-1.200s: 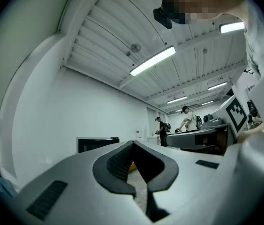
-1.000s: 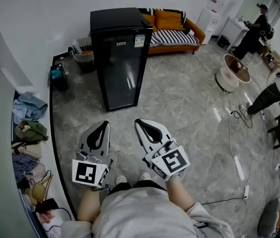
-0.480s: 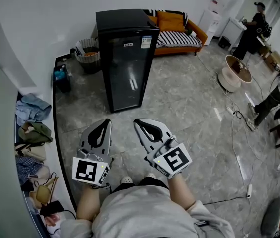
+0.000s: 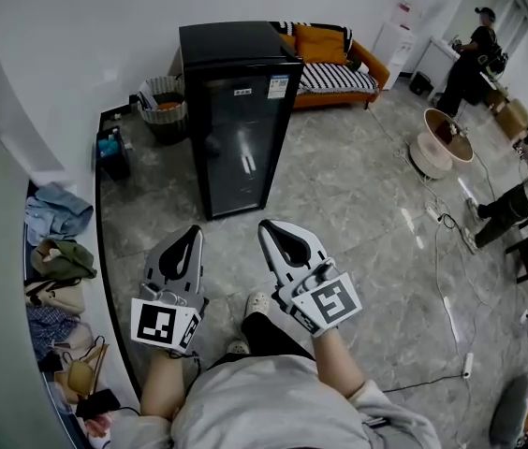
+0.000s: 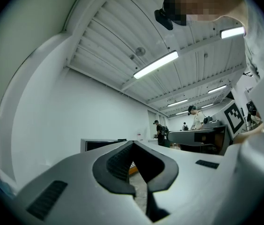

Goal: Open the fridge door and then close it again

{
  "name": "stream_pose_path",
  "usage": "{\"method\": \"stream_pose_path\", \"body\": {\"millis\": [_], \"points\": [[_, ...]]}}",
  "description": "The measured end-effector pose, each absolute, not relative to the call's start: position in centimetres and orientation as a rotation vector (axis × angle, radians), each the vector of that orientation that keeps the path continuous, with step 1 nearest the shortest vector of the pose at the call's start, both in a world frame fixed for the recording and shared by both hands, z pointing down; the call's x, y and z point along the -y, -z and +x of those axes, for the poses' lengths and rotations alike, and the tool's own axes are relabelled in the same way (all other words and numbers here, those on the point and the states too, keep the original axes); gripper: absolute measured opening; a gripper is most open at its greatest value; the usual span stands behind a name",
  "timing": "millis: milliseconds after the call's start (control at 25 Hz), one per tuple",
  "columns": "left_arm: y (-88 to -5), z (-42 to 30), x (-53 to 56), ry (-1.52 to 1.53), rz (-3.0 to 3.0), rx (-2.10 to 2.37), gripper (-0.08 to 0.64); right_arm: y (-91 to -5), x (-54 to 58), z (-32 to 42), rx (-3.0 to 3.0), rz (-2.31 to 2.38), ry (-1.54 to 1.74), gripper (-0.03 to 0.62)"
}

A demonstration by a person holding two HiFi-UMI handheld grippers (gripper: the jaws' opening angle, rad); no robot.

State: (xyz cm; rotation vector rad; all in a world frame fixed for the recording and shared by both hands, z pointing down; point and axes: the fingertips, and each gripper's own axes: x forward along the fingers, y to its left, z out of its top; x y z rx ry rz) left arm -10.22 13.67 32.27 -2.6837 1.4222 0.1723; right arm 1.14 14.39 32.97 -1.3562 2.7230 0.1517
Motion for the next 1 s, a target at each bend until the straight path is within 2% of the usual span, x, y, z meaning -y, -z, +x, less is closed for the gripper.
{"method": "stream_pose_path", "body": {"millis": [1000], "points": [[-32.0, -5.0, 5.6, -0.121, -2.544, -1.576, 0.014, -33.7, 7.6, 6.1, -2.789, -1.198, -0.077, 0.017]]}}
